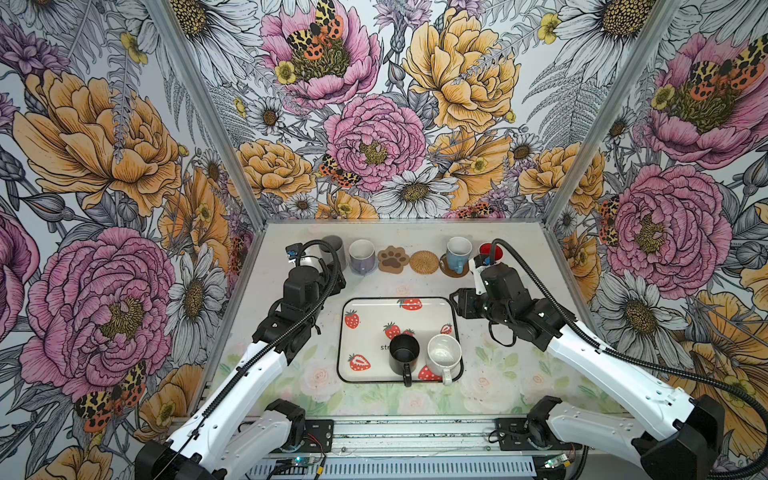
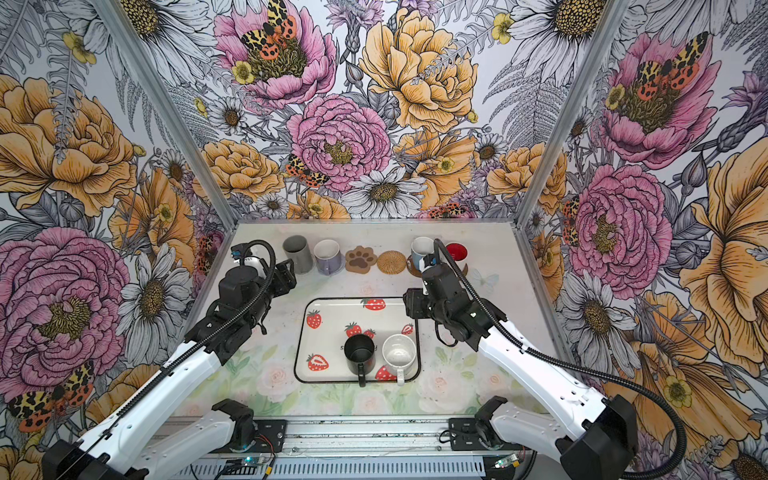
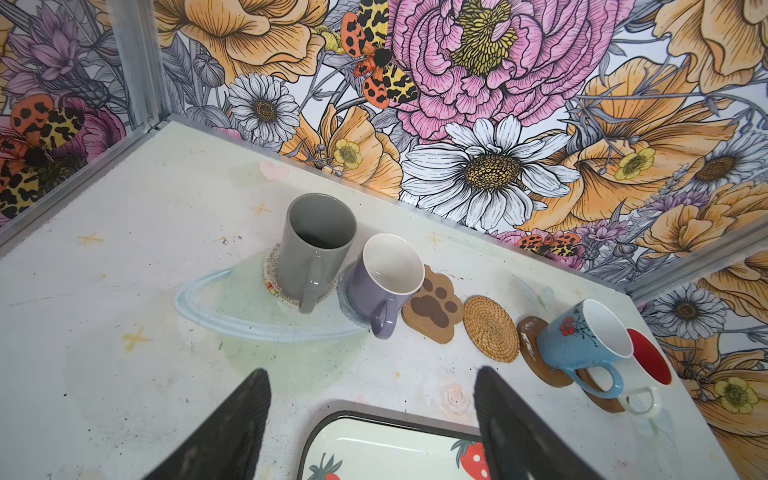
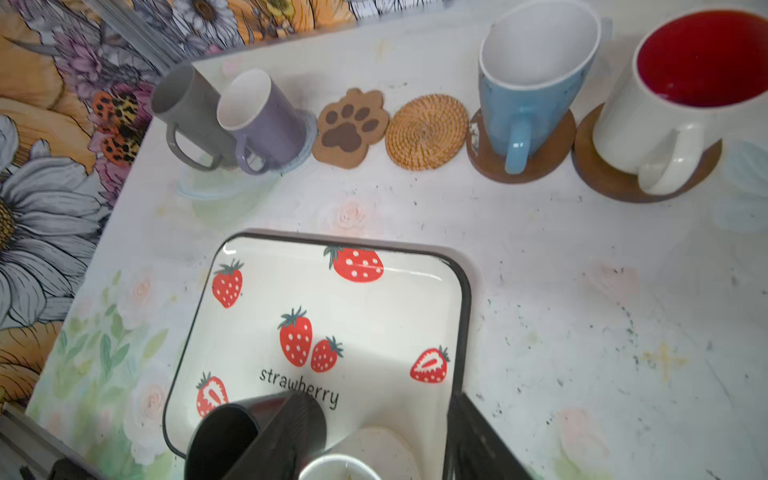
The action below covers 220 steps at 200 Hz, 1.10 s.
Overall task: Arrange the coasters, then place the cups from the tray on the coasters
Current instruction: 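Move the right gripper over the white speckled mug on the tray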
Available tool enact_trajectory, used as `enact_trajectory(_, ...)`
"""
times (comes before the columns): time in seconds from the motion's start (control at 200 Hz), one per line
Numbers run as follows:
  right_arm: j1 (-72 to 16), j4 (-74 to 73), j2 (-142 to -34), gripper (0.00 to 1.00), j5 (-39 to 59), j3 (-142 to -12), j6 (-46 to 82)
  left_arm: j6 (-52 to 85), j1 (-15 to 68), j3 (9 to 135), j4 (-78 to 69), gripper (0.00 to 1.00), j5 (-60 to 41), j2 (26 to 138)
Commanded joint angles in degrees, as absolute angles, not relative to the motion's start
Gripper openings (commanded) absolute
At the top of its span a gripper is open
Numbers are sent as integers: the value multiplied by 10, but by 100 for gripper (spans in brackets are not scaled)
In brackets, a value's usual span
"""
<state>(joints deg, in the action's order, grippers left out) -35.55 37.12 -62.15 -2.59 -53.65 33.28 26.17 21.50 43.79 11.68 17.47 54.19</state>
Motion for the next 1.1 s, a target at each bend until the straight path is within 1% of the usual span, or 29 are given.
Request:
enact_trajectory(0.0, -371, 409, -606, 57, -41, -506, 349, 271, 211, 435, 102, 79, 156, 549)
enact_trajectory(0.305, -423, 433, -585, 56, -48, -463, 368, 273, 211, 440, 101, 79, 149, 560)
enact_trajectory(0.46, -451, 442, -598, 56, -46, -446, 387, 273, 210, 440, 104, 79, 148, 558)
enact_trajectory(0.485, -472, 444, -600, 56, -48, -445, 389, 273, 211, 440, 104, 79, 148, 557)
enact_trajectory(0.73, -541, 449, -600, 57, -83, -439, 415, 274, 211, 437, 100, 79, 147, 559)
enact_trajectory(1.096, -589, 458, -595, 58, -91, -426, 438, 274, 211, 435, 99, 79, 146, 558)
